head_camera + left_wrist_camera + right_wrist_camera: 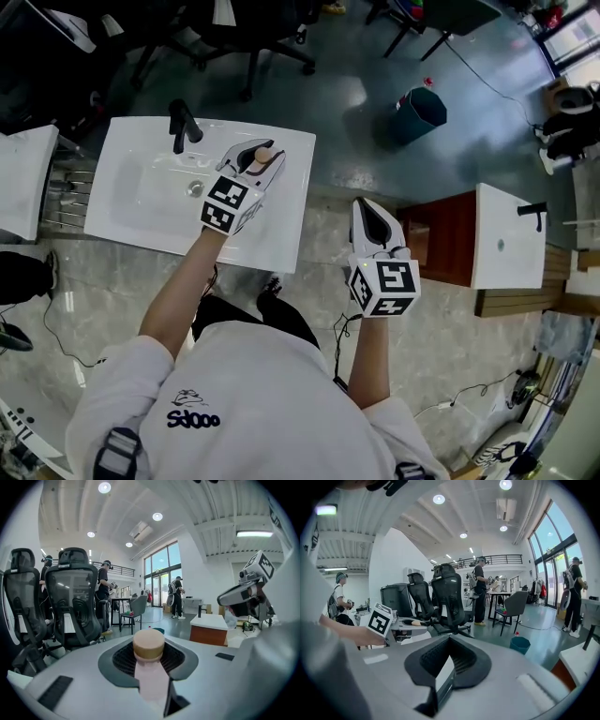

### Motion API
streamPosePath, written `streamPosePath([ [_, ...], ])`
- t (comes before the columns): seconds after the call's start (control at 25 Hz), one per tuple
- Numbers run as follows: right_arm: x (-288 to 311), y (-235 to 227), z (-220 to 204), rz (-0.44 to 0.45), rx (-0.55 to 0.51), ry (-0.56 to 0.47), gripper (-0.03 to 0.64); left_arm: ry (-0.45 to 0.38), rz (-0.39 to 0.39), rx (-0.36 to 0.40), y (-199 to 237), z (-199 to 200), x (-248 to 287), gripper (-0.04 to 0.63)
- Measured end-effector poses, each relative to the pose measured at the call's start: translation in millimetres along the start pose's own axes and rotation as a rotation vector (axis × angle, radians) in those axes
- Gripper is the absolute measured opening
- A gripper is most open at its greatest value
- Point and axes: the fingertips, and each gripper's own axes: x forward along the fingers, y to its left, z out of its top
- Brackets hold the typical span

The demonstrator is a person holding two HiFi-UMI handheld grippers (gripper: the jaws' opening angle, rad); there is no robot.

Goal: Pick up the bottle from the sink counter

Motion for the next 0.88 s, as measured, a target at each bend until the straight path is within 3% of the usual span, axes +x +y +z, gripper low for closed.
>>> streamPosePath([
  [0.36, -21.0, 30.9, 39.1, 0.019, -0.142, -0.077, 0.009, -0.079, 0.007, 0.038, -13.3, 46.9, -62.5, 0.112],
  [0.88, -41.2, 73.9, 67.9, 0.096, -0.151, -0.133, 0.009, -0.143, 0.014, 0.047, -25.9, 87.1, -150.3, 0.112],
])
